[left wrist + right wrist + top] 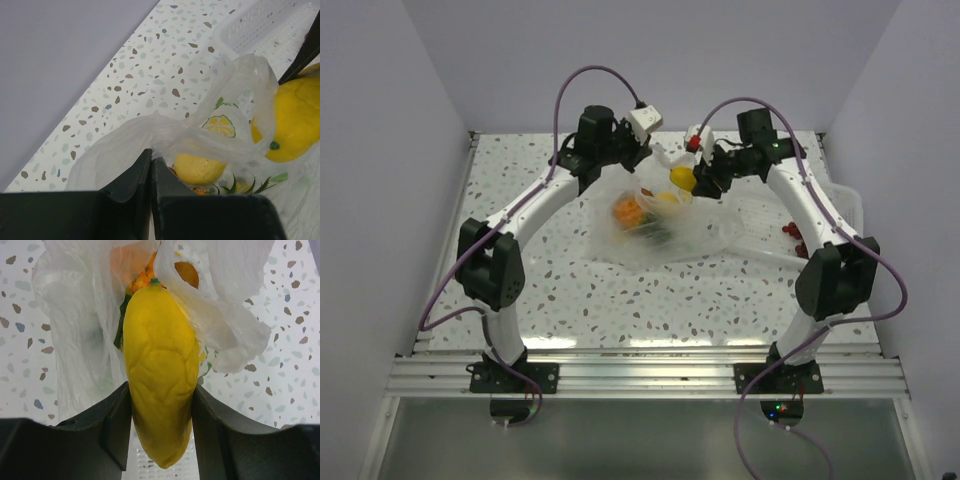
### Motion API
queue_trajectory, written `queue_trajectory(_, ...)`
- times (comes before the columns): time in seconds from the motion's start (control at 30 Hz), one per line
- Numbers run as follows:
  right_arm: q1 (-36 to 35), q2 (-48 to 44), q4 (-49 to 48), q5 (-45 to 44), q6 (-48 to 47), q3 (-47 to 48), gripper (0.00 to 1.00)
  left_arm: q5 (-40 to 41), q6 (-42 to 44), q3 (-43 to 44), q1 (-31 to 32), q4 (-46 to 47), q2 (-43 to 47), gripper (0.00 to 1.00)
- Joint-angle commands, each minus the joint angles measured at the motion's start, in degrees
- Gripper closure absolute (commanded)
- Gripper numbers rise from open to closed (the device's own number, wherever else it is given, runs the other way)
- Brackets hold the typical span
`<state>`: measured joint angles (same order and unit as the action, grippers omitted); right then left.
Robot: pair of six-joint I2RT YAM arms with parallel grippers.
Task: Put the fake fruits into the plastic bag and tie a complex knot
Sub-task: Place the fake fruit in the plastic bag.
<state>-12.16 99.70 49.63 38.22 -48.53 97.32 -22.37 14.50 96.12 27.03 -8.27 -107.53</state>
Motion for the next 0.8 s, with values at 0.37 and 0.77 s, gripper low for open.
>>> queue_trajectory(0.37, -7.43, 9.8, -20.71, -9.39, 11.88, 4.01, 0.87, -3.47, -2.11, 1.88, -0.39, 1.42, -0.93, 0.95)
queue_trajectory(0.77, -10.42, 12.45, -35.74, -12.72, 39.48, 1.65, 0.35, -5.32, -5.1, 2.76, -2.07, 1.77, -2.34, 0.94)
